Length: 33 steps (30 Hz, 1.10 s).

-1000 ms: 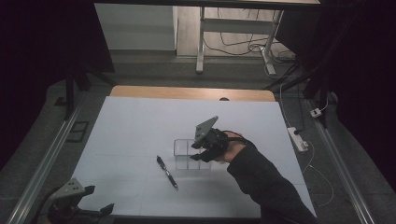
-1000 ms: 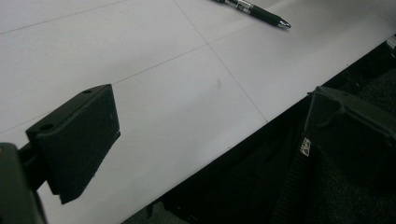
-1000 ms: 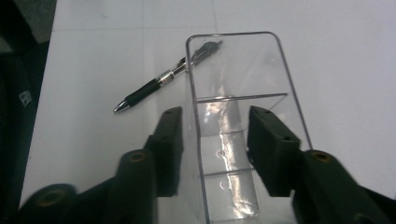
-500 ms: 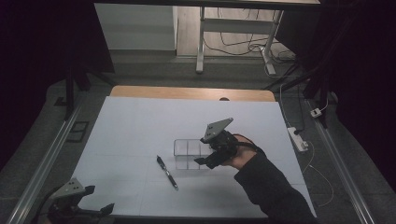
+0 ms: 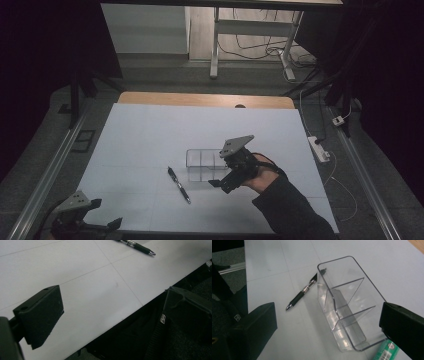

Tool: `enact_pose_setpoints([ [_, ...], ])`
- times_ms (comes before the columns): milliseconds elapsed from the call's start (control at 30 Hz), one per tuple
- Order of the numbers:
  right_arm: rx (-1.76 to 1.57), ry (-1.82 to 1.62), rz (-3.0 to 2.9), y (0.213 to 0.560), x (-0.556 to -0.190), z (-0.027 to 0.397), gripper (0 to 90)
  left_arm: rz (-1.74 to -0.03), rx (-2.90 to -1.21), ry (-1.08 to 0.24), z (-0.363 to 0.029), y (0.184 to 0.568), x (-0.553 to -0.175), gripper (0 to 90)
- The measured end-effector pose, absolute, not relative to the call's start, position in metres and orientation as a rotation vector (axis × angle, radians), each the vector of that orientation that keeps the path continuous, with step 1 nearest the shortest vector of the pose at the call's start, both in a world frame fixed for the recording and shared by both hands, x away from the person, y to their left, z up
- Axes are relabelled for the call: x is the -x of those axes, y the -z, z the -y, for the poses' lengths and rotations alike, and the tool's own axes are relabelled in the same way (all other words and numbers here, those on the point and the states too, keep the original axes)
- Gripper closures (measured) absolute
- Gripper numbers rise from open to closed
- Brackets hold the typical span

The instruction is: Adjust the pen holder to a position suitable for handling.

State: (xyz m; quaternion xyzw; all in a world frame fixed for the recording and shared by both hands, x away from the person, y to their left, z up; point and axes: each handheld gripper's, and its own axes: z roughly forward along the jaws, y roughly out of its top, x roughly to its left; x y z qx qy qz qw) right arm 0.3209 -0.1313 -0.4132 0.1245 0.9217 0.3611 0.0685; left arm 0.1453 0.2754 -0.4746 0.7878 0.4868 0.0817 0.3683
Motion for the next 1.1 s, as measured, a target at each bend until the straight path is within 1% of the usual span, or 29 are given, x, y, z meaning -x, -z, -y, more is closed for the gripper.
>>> enact_pose_setpoints([
  [533, -0.48, -1.09, -2.727, 0.422, -0.297, 0.158, 0.0, -1.235, -2.027, -0.216, -0.276, 0.474, -0.144, 1.4],
  [733, -0.576, -1.121, -2.679, 0.427, -0.278, 0.177, 0.0, -1.23, -2.023, -0.209, -0.276, 0.474, -0.145, 0.4],
  [1100, -0.859, -1.191, -2.545, 0.431, -0.246, 0.222, 0.0, -1.204, -2.02, -0.199, -0.277, 0.473, -0.144, 0.0],
])
